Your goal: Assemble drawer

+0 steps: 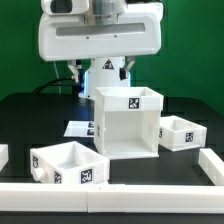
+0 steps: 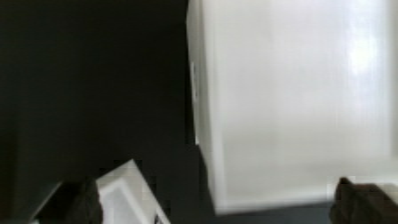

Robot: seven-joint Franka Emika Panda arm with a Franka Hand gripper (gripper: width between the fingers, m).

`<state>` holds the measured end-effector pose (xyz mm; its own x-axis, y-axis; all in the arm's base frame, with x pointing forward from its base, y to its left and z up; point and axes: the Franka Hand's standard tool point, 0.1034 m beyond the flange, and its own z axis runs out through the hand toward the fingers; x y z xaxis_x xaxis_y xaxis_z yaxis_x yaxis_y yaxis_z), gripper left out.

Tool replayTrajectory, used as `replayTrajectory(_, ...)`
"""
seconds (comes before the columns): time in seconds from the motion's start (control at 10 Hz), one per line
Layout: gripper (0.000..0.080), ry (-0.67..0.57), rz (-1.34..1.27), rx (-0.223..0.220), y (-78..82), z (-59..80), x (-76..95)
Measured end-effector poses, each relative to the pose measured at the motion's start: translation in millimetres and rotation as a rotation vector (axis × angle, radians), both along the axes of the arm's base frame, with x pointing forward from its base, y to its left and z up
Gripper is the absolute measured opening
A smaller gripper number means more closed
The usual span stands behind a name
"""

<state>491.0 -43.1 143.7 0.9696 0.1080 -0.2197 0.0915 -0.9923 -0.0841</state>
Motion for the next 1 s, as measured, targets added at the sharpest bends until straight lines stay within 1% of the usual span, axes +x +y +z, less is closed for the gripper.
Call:
replayTrajectory(0.1, 0.0649, -0.043, -0.009, -0.003, 1.4, -8.5, -11.9)
replayTrajectory(0.2, 0.0649, -0.145, -0.018, -0.010, 0.4, -16.3, -4.1)
replayTrajectory(0.4, 0.0649, -0.313, -0.012, -0.028, -5.4, -31.8, -3.5)
replayTrajectory(0.5, 0.0649, -0.375, 0.013, -0.041, -10.3, -36.0, 0.0)
replayTrajectory(0.6, 0.0649, -0.411, 0.026, -0.051, -13.8, -38.2, 1.1)
replayTrajectory(0.7, 0.0646, -0.395, 0.027, -0.045, -11.5, -38.7, -0.6)
replayTrajectory(0.8, 0.0488, -0.395, 0.028, -0.045, -11.4, -39.0, -0.6)
replayTrajectory(0.9, 0.0488, -0.394, 0.028, -0.045, -11.4, -39.3, -0.8)
replayTrajectory(1.0, 0.0336, -0.394, 0.028, -0.045, -11.3, -39.5, -0.9)
